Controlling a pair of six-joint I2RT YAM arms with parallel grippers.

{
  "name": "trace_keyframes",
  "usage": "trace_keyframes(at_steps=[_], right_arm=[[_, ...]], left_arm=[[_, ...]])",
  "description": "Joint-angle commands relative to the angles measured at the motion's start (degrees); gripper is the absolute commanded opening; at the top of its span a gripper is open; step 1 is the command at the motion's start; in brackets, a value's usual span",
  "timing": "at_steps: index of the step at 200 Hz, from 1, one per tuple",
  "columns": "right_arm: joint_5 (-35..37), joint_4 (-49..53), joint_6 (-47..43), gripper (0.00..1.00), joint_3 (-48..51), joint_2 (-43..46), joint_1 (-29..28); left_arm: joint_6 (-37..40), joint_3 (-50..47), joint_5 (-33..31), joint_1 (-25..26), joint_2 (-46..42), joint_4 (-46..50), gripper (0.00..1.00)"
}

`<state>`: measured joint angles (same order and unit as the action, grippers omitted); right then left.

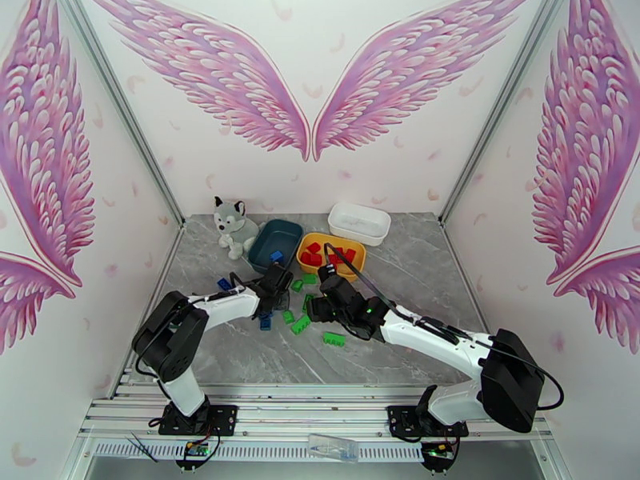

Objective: Sort the legos into containers by color

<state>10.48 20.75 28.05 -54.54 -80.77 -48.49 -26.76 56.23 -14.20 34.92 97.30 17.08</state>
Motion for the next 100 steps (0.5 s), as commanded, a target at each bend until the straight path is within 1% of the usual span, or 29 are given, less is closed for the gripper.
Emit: trace_keyframes(at_steps=[1, 21, 40, 65, 91, 100], right_arm=[[0.1, 0.2, 0.0, 0.74, -0.7, 1.5, 0.5], [0.2, 0.1, -0.1, 0.75, -0.7, 1.2, 0.5], [0.3, 0.1, -0.1, 0.75, -0.7, 0.6, 0.4], [0.1, 0.0, 0.0, 0.75, -0.9, -0.1, 0.5], [0.3, 0.0, -0.3, 0.75, -1.0, -0.5, 0.4], [0.6, -0.1, -0.5, 0.74, -1.1, -0.5, 0.5]], left_arm=[[1.4, 0.1, -0.3, -0.2, -5.0, 1.5, 0.35], [2.2, 2.0, -0.2, -1.2, -6.6, 1.7, 0.33], [2.8, 5.3, 0.4, -3.3, -5.6, 1.4, 0.34], [3.9, 10.8, 1.3, -6.8, -1.6, -0.1, 0.34], [4.3, 17.2, 3.1, -10.4, 4.9, -0.5, 0.35], [4.7, 21.2, 3.5, -11.1, 7.3, -0.3, 0.37]])
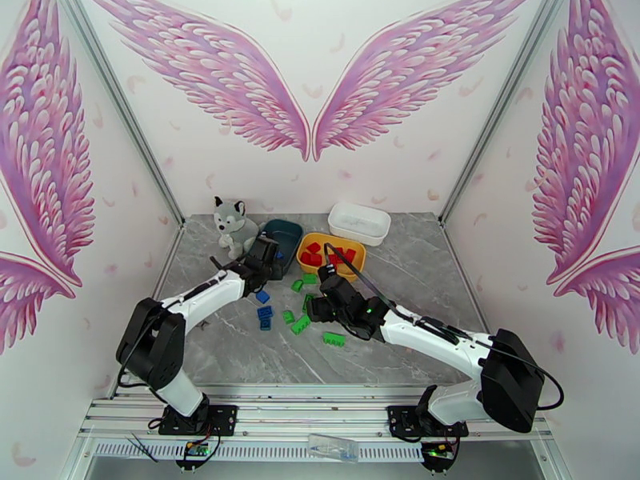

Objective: Sort the legos into containers by color

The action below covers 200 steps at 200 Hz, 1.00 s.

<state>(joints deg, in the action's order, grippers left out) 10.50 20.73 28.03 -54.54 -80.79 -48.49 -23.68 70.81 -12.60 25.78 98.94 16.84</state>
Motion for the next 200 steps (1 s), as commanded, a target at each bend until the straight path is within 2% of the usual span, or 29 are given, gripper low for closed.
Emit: trace_keyframes(at_steps=[1, 18, 32, 52, 82, 119, 160, 200], right_arm=[[0.6, -0.1, -0.5, 0.74, -1.1, -0.5, 0.5], [2.3, -0.1, -1.4, 0.75, -1.4, -0.8, 0.5], [3.9, 0.1, -2.2, 0.75, -2.0, -1.1, 0.5], [3.5, 0.8, -2.4, 0.81, -3.6, -2.1, 0.5], [1.0, 1.2, -3.0, 0.89, -7.3, -5.3, 0.5], [4.9, 1.6, -2.3, 1.00, -12.4, -10.3, 0.5], [5.2, 4.9, -4.0, 0.98, -19.4, -17.1, 0.6], [-1.5, 3.4, -4.0, 0.94, -16.2, -12.9, 0.7]], left_arm=[[1.6, 6.9, 1.9, -2.1, 6.0, -0.1, 0.37], [2.6, 11.4, 2.4, -2.5, 10.0, 0.1, 0.49], [2.7, 13.8, 2.5, -2.6, 12.2, 0.5, 0.69], [1.7, 13.8, 3.1, -2.4, 12.3, -0.6, 0.78], [0.8, 9.6, 2.1, -1.4, 7.8, -0.9, 0.79], [-1.9, -1.4, 1.7, -0.2, -3.1, -0.4, 0.82], [-3.6, -14.7, 1.0, 0.8, -15.0, 2.1, 0.85], [-6.6, -27.5, 2.0, 2.4, -24.8, 3.5, 0.86]])
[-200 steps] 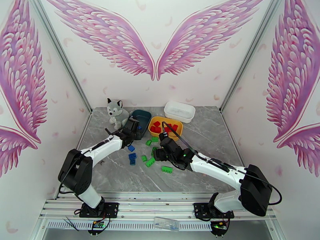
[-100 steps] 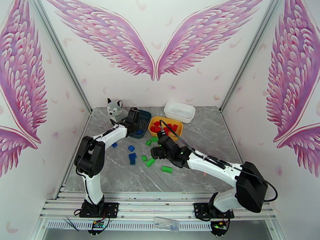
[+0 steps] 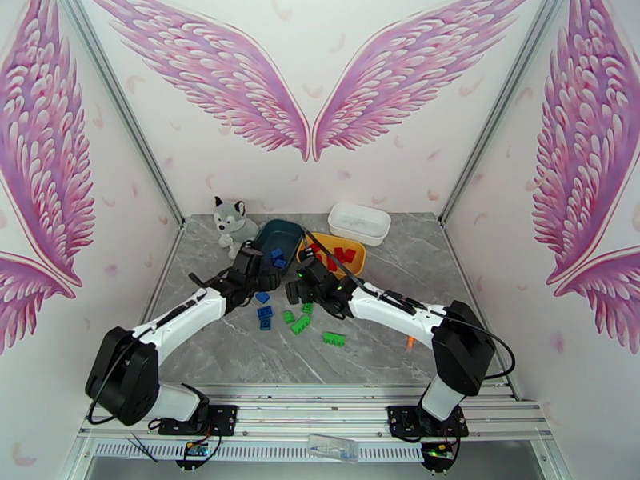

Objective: Sort the legos into containers by color

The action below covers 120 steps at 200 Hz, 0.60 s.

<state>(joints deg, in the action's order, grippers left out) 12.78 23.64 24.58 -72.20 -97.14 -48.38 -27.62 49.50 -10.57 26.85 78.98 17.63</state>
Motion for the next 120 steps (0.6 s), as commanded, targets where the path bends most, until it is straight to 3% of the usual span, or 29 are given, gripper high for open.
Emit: trace_keyframes(at_steps=[1, 50, 120], right_arm=[[-3.9, 0.3, -0.5, 0.94, 1.7, 3.6, 0.5], [-8.9, -4.0, -0.9, 0.99, 9.2, 11.8, 0.8], [-10.2, -4.2, -0.7, 0.98, 9.5, 11.7, 1.6]], left_arm=[[-2.8, -6.4, 0.0, 1.4, -5.1, 2.8, 0.86], [-5.7, -14.2, -2.2, 8.4, -11.1, 4.6, 0.90], [-4.5, -12.8, -3.2, 9.8, -2.0, 3.0, 0.80]])
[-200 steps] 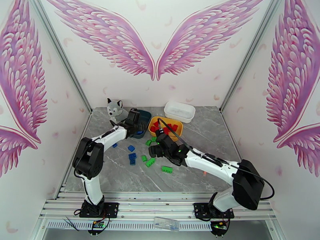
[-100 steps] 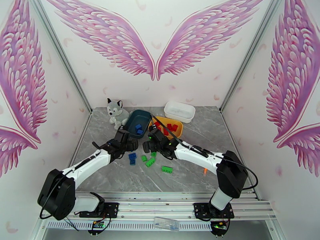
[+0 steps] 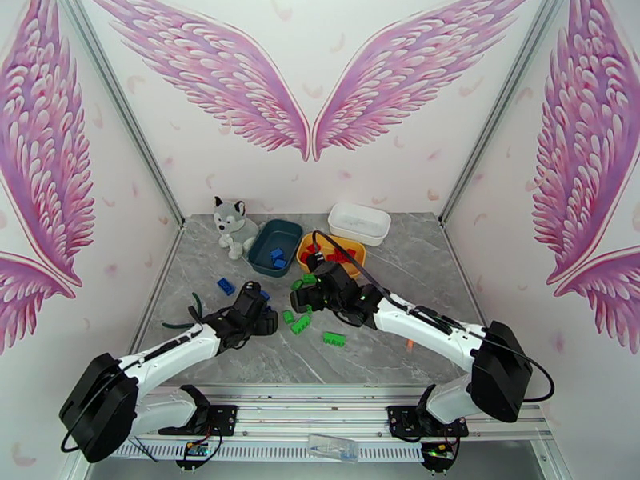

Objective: Sort the legos into containers by color

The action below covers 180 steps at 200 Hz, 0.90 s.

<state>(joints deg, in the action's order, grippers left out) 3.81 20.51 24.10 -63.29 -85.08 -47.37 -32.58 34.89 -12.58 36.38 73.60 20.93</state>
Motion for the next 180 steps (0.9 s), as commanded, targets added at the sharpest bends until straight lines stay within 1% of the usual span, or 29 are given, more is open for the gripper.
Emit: trace_keyframes(at_steps=[1, 25, 53, 121, 163, 180], right_arm=[[-1.3, -1.0, -0.2, 0.98, 0.6, -0.4, 0.6], [-1.5, -0.8, 0.1, 0.96, 0.3, -0.9, 0.7], [-1.8, -0.9, 0.2, 0.95, 0.4, -0.9, 0.7], [-1.3, -0.7, 0.2, 0.95, 0.6, 0.1, 1.0], [-1.3, -0.6, 0.5, 0.94, 0.9, 0.6, 1.5], [-1.3, -0.6, 0.6, 0.94, 0.9, 0.6, 1.5]], left_arm=[[0.5, 1.8, -1.2, 0.3, 3.5, -0.3, 0.80], [0.6, 2.8, -1.1, 0.4, 6.6, -1.4, 0.76], [0.7, 3.7, -1.4, 0.4, 8.1, -2.6, 0.74], [1.2, 7.8, -0.5, 0.5, 14.1, -2.5, 0.62], [0.9, 7.7, -0.9, 0.6, 14.3, -1.5, 0.56], [0.9, 7.8, -0.7, 0.7, 14.3, -1.3, 0.51]])
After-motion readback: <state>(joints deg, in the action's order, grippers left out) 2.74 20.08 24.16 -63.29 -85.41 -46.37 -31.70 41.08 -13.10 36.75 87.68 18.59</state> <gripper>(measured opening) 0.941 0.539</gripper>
